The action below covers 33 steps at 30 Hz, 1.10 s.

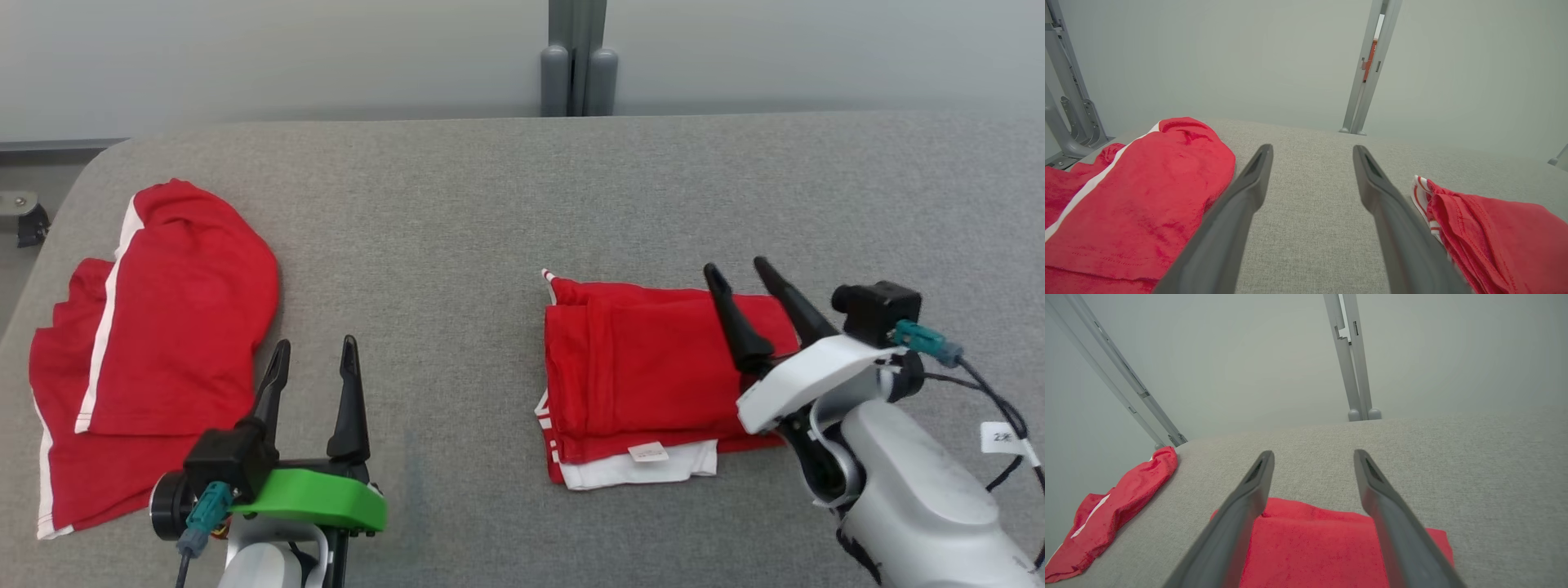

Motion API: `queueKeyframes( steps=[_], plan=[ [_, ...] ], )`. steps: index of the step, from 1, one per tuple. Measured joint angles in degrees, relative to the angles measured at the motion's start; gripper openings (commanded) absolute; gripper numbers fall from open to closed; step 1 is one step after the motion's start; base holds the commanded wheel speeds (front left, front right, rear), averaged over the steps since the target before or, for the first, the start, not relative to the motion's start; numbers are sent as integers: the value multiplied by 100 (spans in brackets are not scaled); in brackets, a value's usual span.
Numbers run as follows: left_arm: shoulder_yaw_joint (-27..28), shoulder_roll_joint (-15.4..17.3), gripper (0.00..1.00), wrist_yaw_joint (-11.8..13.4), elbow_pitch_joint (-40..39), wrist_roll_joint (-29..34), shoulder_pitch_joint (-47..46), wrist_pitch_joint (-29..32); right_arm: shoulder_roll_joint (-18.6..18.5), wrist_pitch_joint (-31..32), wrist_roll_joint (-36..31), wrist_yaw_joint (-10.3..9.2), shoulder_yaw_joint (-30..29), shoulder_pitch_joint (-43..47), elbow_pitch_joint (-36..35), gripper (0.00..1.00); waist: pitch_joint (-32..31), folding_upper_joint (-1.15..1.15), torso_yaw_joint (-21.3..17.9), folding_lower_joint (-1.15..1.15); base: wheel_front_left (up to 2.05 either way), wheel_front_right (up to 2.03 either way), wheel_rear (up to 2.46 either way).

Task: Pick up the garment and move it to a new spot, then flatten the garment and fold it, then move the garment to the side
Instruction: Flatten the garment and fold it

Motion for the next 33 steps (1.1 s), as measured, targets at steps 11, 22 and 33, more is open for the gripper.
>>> queueKeyframes(
  steps=[11, 22, 33],
  plan=[
    [94, 1, 100, -23, -155, 14, -232, -1, -388, -8, -1316, 0, -1389, 709, -1335, 100, 267, 0, -317, 0, 0, 0, 0],
    [42, -1, 100, -73, -56, 170, -191, -1, -96, -7, -2036, 0, -2083, 1376, -1859, 100, 289, 0, -461, 0, 0, 0, 0],
    [58, 0, 100, -118, -40, 192, -79, -1, 248, -7, -2282, 0, -2235, 1558, -1947, 100, 241, 0, -598, 0, 0, 0, 0]
  ],
)
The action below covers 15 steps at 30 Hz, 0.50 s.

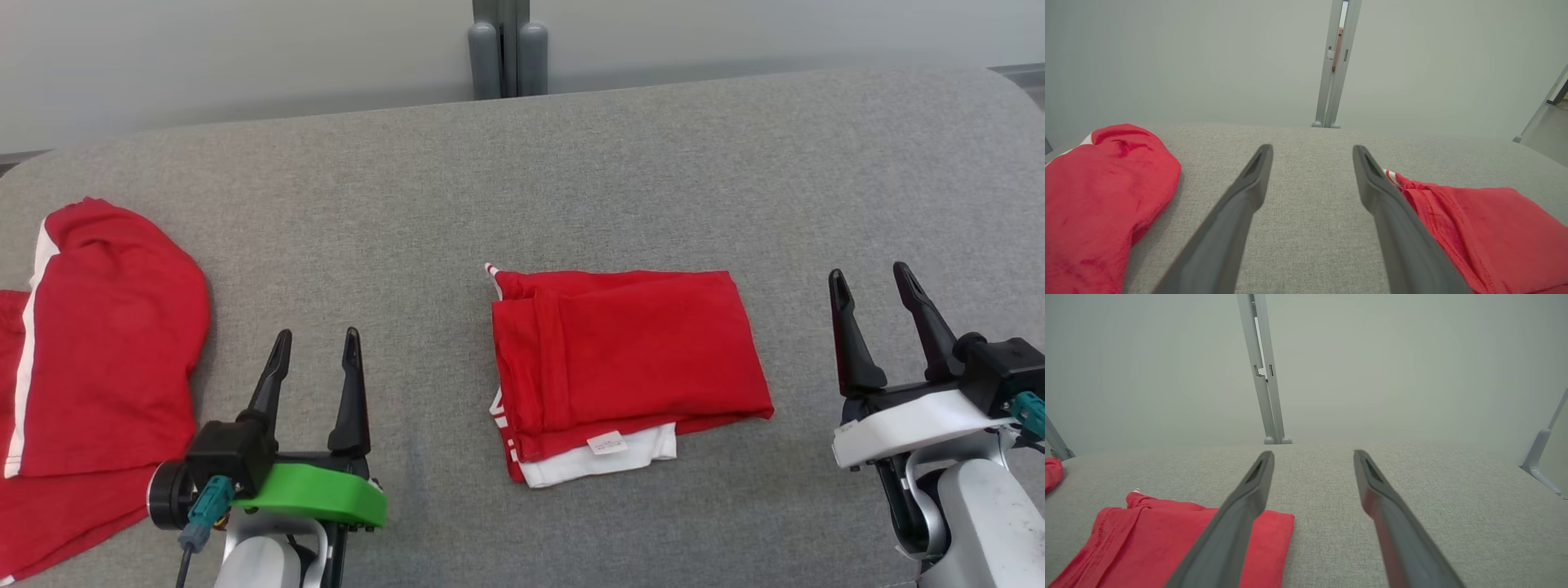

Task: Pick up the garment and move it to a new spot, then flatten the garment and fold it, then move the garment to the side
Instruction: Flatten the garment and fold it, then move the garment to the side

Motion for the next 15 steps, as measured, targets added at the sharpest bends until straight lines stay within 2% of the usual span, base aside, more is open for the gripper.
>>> queueKeyframes(
  steps=[10, 15],
  plan=[
    [-37, 0, 100, -29, -32, 14, -8, 0, 37, 0, -48, 0, -48, -2, 12, 100, 63, 0, 48, 0, 0, 0, 0],
    [-119, -1, 100, -42, -26, 16, -10, 0, 42, -1, -26, 0, 131, -5, 348, 100, 106, 0, 117, 0, 0, 0, 0]
  ],
)
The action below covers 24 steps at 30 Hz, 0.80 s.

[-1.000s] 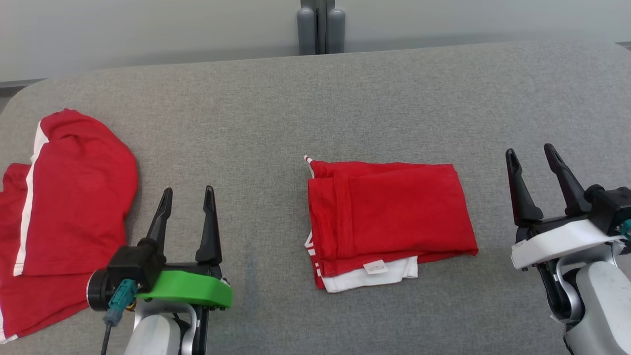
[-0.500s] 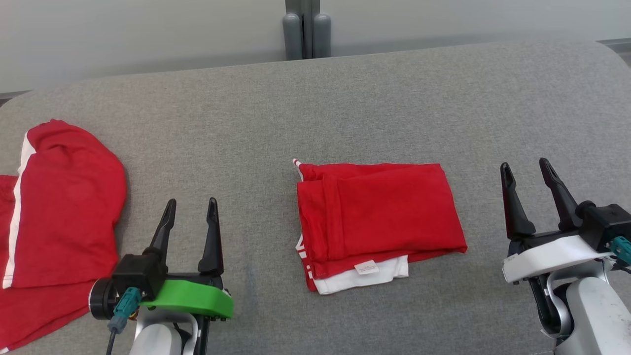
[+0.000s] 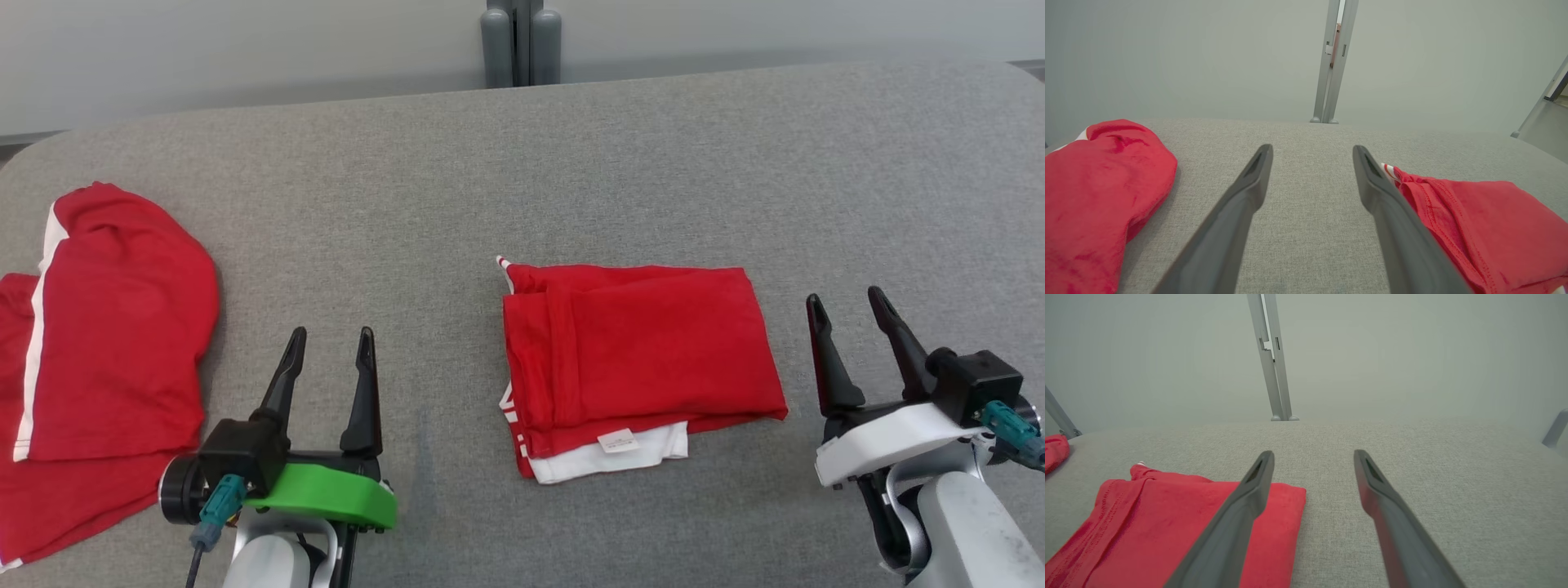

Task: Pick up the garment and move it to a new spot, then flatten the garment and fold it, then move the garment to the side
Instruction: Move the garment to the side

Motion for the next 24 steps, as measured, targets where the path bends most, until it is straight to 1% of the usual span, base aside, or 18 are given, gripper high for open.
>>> queueKeyframes(
  steps=[5, 11, 16, 22, 23, 24],
  plan=[
    [-104, 1, 100, -11, 11, 0, -17, 0, 62, 1, 200, 0, 213, -64, 734, 100, 72, 0, 133, 0, 0, 0, 0],
    [-197, 1, 100, -8, 87, 55, -83, 0, 107, 1, 419, 0, 382, -477, 1538, 100, 276, 0, 277, 0, 0, 0, 0],
    [-237, 1, 100, -11, 98, 57, -115, 0, 169, 0, 593, 0, 412, -775, 2026, 100, 439, 0, 423, 0, 0, 0, 0],
    [-255, 1, 100, -12, 55, 64, -156, 0, 144, -21, 582, 0, 569, -1061, 2582, 100, 543, 0, 539, 0, 0, 0, 0],
    [-249, 1, 100, -12, 46, 74, -167, 0, 153, -24, 592, 0, 594, -1107, 2640, 49, 546, 0, 537, 0, 0, 0, 0],
    [-244, 1, 100, -13, 31, 87, -178, 0, 159, -24, 601, 0, 620, -1145, 2683, 12, 544, 0, 529, 0, 0, 0, 0]
  ],
)
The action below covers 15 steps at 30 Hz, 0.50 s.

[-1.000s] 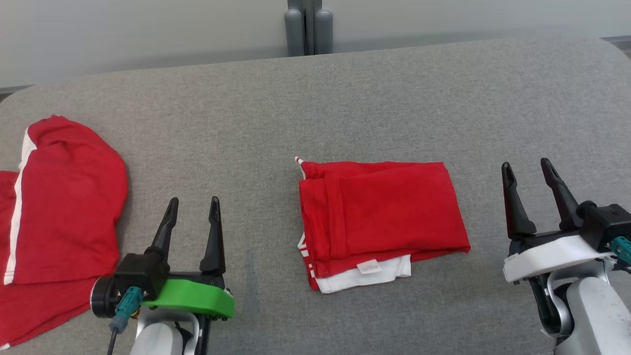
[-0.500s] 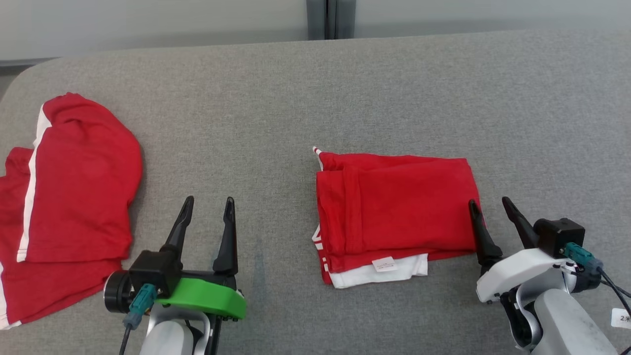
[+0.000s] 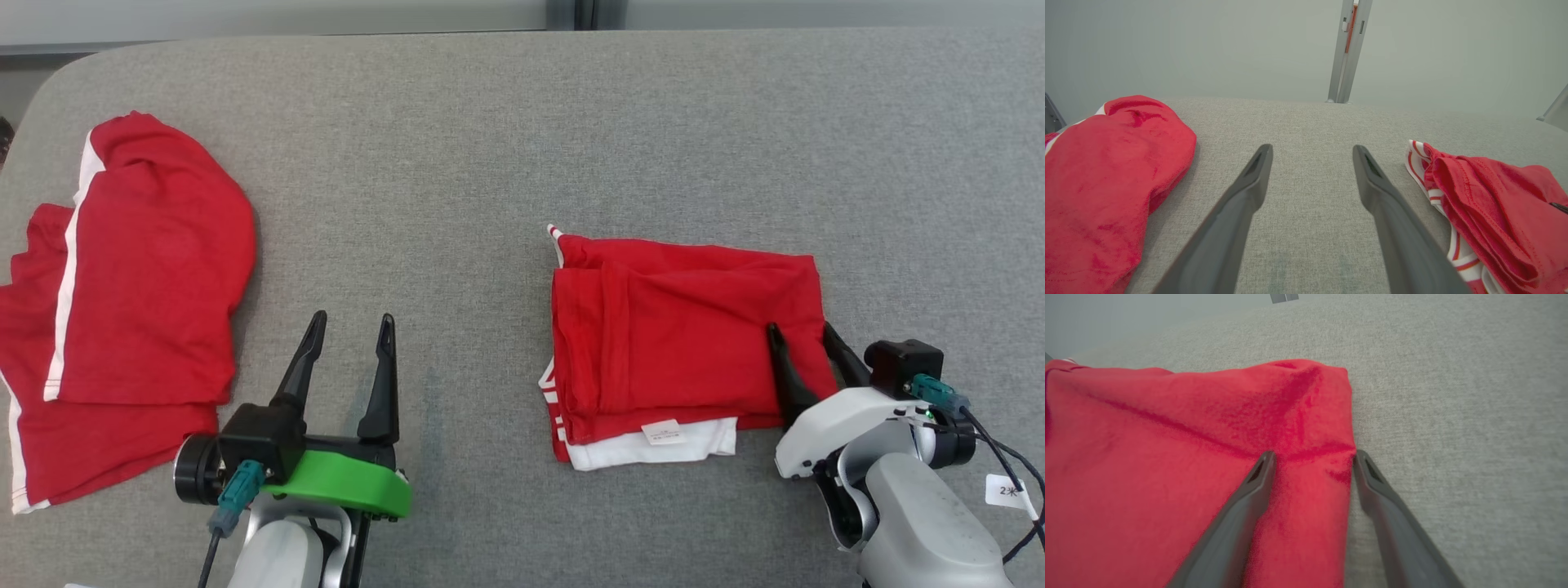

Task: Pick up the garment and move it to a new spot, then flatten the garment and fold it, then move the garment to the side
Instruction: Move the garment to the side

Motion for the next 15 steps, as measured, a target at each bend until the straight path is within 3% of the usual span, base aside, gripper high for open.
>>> queueKeyframes(
  steps=[1, 7, 15],
  plan=[
    [16, 0, 100, 0, -18, 13, -15, 0, 0, 0, -2, 0, 27, -43, 31, 0, -5, 0, -17, 0, 0, 0, 0],
    [38, 1, 100, -11, -86, 33, -25, 0, -52, 9, -53, 5, 240, -158, -3, 0, -46, 0, -204, 0, 0, 0, 0],
    [62, -1, 100, -103, -172, 187, -174, 0, -436, 16, -335, 5, 479, -559, -268, 0, 15, 0, -652, 0, 0, 0, 0]
  ],
)
